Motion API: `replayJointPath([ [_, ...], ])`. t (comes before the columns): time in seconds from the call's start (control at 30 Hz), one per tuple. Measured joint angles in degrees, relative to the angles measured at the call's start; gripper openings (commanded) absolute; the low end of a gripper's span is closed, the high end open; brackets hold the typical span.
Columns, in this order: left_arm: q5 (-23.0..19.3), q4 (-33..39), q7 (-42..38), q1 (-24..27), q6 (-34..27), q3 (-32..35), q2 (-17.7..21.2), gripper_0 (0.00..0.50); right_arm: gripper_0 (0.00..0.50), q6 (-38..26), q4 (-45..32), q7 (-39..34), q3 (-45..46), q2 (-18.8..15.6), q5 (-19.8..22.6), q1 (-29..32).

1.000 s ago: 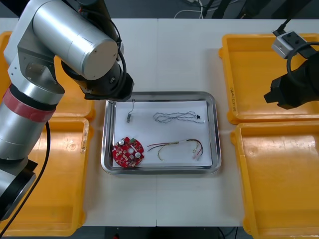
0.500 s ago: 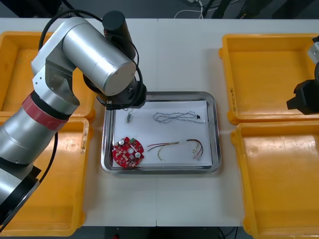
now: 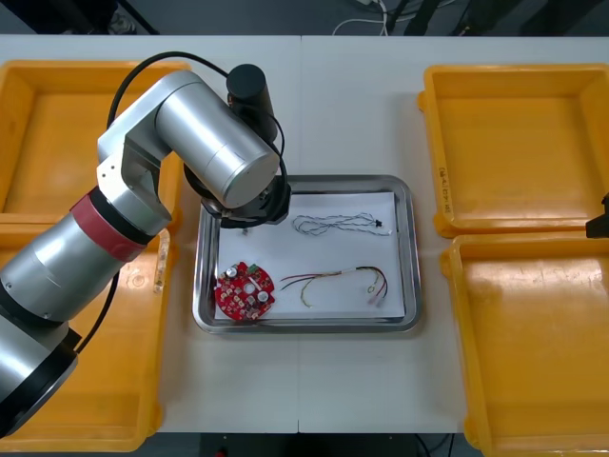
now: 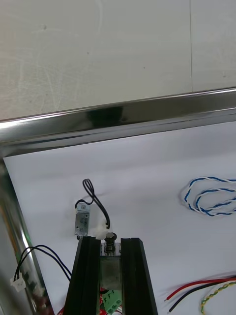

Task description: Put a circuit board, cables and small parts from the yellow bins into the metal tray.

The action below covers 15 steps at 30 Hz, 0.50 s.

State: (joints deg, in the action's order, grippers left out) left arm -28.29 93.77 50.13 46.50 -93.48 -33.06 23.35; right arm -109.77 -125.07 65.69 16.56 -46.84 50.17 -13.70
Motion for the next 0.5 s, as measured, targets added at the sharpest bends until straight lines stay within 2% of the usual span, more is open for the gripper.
replayJointPath([
  [0.2,1.0,-0.3,0.0,-1.7,2.6,-0.6,0.0,0.0,0.5,0.0,0.0,0.0,0.7,0.0,-1.3,1.4],
  [0.5,1.3,-1.6,0.0,-2.0,3.3,-1.7,0.0,0.003,0.5,0.0,0.1,0.0,0.9,0.9,-5.1,2.1],
])
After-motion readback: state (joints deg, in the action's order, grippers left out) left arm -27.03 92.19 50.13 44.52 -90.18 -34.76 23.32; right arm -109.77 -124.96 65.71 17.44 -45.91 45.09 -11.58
